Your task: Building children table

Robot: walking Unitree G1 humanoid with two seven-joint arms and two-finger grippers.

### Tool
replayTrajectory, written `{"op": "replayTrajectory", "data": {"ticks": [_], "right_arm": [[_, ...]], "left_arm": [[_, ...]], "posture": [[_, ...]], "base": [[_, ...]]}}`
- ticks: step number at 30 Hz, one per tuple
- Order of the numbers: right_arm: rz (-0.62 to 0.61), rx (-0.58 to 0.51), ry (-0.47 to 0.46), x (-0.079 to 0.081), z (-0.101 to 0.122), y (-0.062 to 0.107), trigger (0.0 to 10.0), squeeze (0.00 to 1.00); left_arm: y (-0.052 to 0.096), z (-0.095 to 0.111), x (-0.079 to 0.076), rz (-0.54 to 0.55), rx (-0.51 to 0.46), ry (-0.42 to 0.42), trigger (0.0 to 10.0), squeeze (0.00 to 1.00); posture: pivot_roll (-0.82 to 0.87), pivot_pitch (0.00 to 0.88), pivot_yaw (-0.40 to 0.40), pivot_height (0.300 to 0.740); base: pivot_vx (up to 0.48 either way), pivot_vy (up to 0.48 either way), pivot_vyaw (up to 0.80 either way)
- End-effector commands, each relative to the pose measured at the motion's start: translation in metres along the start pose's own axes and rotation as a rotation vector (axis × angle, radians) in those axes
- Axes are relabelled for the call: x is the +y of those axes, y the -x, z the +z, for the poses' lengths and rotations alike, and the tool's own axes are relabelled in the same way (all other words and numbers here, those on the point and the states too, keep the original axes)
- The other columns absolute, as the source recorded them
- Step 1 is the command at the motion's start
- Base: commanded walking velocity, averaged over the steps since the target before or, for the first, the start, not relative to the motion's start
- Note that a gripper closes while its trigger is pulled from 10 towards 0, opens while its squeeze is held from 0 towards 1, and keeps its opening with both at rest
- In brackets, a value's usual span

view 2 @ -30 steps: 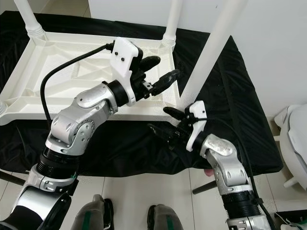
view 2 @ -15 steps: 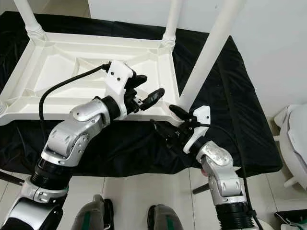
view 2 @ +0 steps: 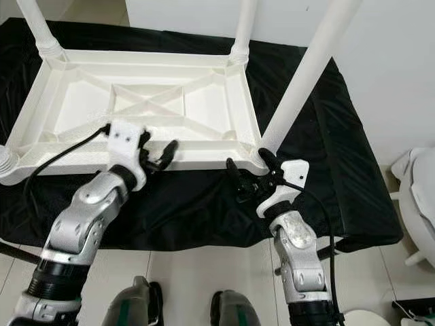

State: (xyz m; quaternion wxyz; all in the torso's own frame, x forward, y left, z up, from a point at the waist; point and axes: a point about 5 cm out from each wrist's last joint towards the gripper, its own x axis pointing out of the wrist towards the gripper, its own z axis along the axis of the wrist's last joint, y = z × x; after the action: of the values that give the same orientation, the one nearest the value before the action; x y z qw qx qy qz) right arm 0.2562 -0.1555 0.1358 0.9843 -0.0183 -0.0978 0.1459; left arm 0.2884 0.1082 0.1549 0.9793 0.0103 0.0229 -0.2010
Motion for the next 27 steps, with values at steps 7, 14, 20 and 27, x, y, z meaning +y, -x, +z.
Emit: {"op": "replayTrajectory", "data": {"ticks": [7, 14, 20, 27], "right_arm": [[-0.145, 0.003, 0.053, -0.006, -0.004, 0.008, 10.0, 0.00], [-0.273, -0.054, 0.093, -0.012, 0.005, 0.008, 10.0, 0.00], [-0.336, -0.039, 0.105, -0.014, 0.004, 0.011, 10.0, 0.00], [-0.345, -0.070, 0.122, -0.012, 0.011, 0.008, 10.0, 0.00]], "left_arm": [[0.010, -0.001, 0.015, 0.134, -0.057, -0.040, 10.0, 0.00], [0.019, 0.010, 0.016, 0.215, -0.154, -0.006, 10.0, 0.00], [0.028, 0.010, 0.018, 0.254, -0.198, -0.005, 10.0, 0.00], [0.037, 0.010, 0.022, 0.288, -0.235, 0.014, 10.0, 0.00]], "posture": [[-0.14, 0.103, 0.002, 0.740], [-0.14, 0.102, 0.007, 0.740], [-0.14, 0.102, 0.012, 0.740], [-0.14, 0.100, 0.012, 0.740]], "base": [[0.000, 0.000, 0.00], [0.000, 0.000, 0.00], [0.000, 0.000, 0.00], [0.000, 0.000, 0.00]]}}
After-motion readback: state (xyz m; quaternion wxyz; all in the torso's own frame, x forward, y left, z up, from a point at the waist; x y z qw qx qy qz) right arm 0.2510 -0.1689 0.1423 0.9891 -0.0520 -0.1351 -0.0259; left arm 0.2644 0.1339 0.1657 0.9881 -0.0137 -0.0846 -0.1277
